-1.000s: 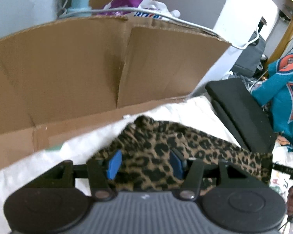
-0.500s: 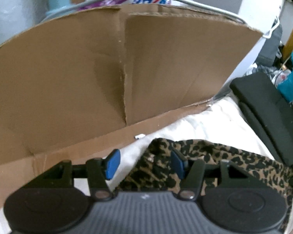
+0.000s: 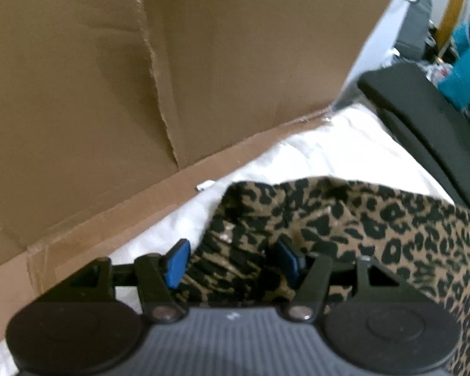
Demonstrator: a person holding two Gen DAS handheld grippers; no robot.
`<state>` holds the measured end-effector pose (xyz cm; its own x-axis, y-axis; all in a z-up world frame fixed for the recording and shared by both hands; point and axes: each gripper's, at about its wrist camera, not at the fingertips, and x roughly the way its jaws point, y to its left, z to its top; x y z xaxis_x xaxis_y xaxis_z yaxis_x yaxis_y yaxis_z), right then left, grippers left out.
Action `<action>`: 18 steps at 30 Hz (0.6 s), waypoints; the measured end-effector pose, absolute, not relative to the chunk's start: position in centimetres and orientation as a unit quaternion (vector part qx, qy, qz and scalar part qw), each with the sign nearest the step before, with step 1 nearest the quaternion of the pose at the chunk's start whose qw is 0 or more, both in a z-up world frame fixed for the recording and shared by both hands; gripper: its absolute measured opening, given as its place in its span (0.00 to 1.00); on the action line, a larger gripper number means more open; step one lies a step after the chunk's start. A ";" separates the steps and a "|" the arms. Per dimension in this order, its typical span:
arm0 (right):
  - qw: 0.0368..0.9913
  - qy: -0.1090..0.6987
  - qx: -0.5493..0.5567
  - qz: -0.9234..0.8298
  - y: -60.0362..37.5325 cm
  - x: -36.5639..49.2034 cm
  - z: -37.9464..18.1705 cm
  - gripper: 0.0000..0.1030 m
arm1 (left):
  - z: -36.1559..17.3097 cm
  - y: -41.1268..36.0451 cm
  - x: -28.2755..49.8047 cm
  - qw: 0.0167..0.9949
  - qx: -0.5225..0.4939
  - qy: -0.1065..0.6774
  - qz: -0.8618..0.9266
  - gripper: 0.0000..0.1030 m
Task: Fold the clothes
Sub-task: 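Grasp the folded pants with the left gripper while the right gripper holds them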
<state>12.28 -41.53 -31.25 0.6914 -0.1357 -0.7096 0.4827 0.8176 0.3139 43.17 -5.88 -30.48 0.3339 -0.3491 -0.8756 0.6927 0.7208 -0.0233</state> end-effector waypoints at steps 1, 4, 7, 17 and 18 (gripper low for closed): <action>0.890 0.349 0.237 -0.173 -41.4 12.8 -30.7 0.14 | -30.5 -5.8 43.0 0.796 0.182 0.474 -0.330 0.61; 0.900 0.346 0.216 -0.154 -40.8 14.9 -29.6 0.24 | -30.3 -5.4 42.5 0.798 0.184 0.463 -0.340 0.54; 0.909 0.350 0.186 -0.126 -39.6 17.2 -29.5 0.24 | -29.9 -5.2 42.1 0.801 0.186 0.455 -0.341 0.52; 0.914 0.395 0.071 -0.056 -35.5 22.8 -31.3 0.39 | -26.6 -3.4 39.8 0.835 0.175 0.370 -0.367 0.48; 0.915 0.397 0.057 -0.049 -35.2 23.2 -31.4 0.39 | -26.4 -3.2 39.6 0.837 0.174 0.363 -0.370 0.48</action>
